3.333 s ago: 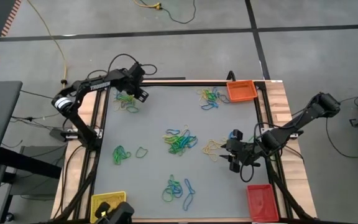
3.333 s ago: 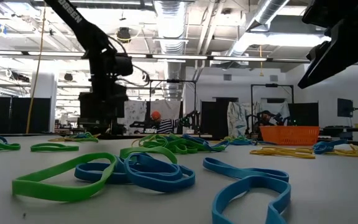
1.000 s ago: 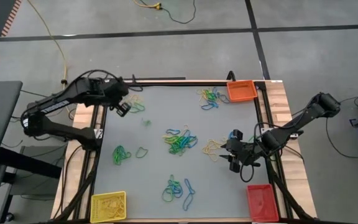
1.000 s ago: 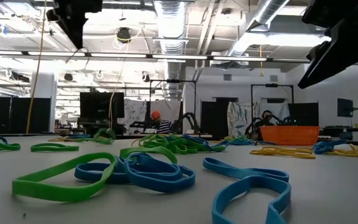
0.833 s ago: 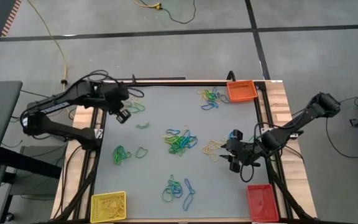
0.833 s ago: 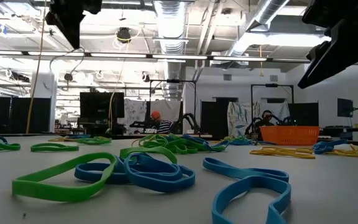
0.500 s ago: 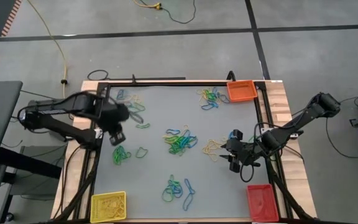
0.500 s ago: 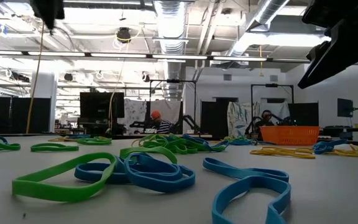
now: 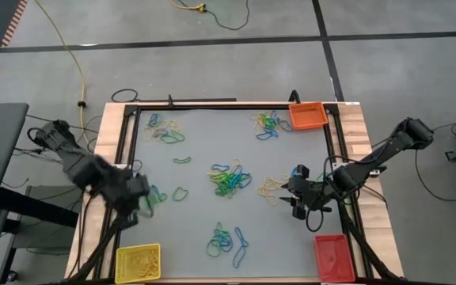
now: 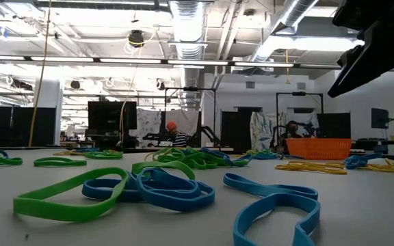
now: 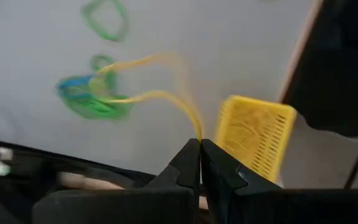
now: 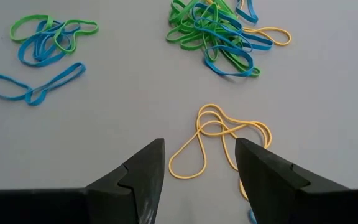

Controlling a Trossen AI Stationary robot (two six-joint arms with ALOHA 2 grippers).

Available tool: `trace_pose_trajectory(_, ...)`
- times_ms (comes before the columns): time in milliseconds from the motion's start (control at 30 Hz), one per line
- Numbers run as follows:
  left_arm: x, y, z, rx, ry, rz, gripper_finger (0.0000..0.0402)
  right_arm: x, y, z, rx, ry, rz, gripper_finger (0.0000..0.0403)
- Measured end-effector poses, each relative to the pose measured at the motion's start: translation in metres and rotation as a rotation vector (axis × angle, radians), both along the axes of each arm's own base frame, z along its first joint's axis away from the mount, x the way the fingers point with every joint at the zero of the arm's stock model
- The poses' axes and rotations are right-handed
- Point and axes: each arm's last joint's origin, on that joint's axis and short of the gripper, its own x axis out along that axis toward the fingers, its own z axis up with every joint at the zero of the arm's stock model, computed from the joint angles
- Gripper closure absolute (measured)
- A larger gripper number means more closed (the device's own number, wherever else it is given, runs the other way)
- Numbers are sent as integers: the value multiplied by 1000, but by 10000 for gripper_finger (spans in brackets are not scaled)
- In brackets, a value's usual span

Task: Sort rubber bands into baskets
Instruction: Put the yellow rubber band into the yellow bin

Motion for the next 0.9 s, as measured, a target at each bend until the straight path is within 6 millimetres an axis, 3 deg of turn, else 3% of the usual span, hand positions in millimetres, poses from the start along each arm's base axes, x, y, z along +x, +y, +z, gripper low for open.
trace_pose_trajectory(433, -11, -85, -28, -23, 56, -97, 401, 0, 0, 0, 0, 0, 0, 179)
trace_pose_trajectory(667, -15, -111, -42, -26, 77, -99, 401, 0, 0, 0, 0, 0, 0, 179)
trace_pose_trajectory(900, -16, -123, -51, -5, 71, -90, 401, 0, 0, 0, 0, 0, 0, 179)
